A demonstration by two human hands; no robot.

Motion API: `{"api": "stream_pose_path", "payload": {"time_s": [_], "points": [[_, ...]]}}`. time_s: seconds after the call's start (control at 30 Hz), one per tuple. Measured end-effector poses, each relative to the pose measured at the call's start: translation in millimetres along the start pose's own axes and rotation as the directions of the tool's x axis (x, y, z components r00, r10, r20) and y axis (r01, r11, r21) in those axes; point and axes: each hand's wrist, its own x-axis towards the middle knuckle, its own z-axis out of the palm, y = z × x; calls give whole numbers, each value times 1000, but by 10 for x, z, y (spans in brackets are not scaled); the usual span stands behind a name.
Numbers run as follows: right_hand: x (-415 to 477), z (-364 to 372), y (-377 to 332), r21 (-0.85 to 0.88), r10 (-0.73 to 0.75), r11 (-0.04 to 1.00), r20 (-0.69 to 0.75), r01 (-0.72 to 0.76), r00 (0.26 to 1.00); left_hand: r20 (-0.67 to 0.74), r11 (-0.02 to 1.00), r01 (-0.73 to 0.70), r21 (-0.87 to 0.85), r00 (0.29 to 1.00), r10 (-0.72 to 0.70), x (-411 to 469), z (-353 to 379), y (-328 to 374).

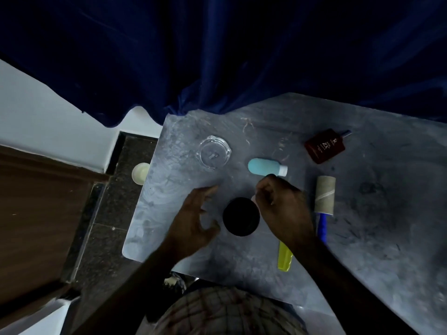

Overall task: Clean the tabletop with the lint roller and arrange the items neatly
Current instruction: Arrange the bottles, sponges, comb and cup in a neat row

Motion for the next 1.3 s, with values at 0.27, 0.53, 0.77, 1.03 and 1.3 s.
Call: {"api": "stream_pose_path", "payload": {"time_s": [0.27,0.53,0.77,1.03,1.3], "points": [[-159,59,21,-131,0,991,94,12,996,15,980,-56,190,998,54,-105,412,129],[-175,186,-158,-154,-12,987,146,35,989,-53,991,-62,115,996,69,-83,287,104],[27,415,-444,-83,-114,989,131,126,985,-167,996,-3,84,986,17,-34,-73,-187],[365,461,-222,-183,10,983,99,9,995,-309,997,61,-40,949,-70,102,-178,-336],[334,601,-66,-308,76,951,225,-3,971,-300,996,69,-62,950,-85,149,-176,-364]]}}
